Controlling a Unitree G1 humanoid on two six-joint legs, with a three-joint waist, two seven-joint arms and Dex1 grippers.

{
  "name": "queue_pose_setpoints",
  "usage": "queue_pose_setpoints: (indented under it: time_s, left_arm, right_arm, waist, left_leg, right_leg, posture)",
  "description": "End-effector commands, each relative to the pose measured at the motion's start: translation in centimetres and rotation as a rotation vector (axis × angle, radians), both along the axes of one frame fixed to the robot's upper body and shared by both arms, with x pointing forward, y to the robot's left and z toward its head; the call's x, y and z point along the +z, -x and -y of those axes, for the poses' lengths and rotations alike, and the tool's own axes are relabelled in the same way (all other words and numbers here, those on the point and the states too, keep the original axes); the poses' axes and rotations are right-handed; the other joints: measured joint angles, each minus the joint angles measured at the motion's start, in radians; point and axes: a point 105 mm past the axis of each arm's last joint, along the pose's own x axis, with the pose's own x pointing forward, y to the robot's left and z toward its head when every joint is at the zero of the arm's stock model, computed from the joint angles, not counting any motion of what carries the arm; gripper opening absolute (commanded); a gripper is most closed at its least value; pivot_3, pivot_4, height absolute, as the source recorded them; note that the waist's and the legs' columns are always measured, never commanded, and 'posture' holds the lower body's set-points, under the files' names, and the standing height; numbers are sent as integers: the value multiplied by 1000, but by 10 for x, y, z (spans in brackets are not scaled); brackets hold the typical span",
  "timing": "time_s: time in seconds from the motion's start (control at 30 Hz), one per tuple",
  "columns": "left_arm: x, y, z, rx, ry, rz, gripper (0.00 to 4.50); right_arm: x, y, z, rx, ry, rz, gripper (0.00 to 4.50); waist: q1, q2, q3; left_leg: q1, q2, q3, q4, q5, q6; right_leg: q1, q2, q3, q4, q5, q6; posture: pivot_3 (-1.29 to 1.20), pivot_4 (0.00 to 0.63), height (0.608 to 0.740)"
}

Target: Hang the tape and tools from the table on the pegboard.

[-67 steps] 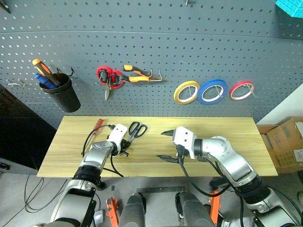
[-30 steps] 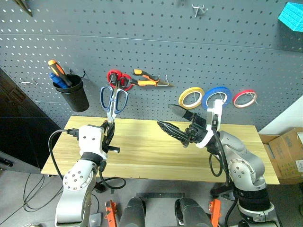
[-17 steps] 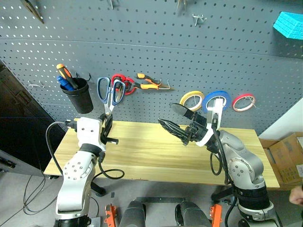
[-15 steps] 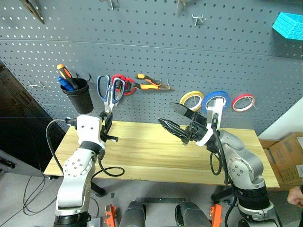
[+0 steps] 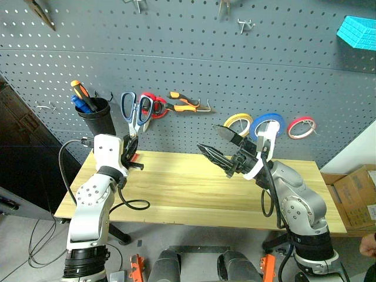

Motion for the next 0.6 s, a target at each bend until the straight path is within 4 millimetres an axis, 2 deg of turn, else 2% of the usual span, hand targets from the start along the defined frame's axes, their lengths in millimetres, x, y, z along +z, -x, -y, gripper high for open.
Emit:
queue_pose_setpoints:
  time_s: [0.03,0.6]
  left_arm:
    - [15,0,2,-15,0,56,495]
    - [4,11,25,-87,51,25,495]
  right_arm:
    - [10,5,1,-8,-14,52,4500]
    - [6,8,2,-31,-9,36,4500]
  waist:
    - [0,0,0]
    - [-2,0,-1]
  left_leg:
    - [0,0,0,0,0,0]
    - [1,0,2,1,0,0]
  right_leg:
    - [0,0,0,0,0,0]
    - [0,0,2,1,0,0]
  posture:
    - [105,57,740]
    - [93,73,740]
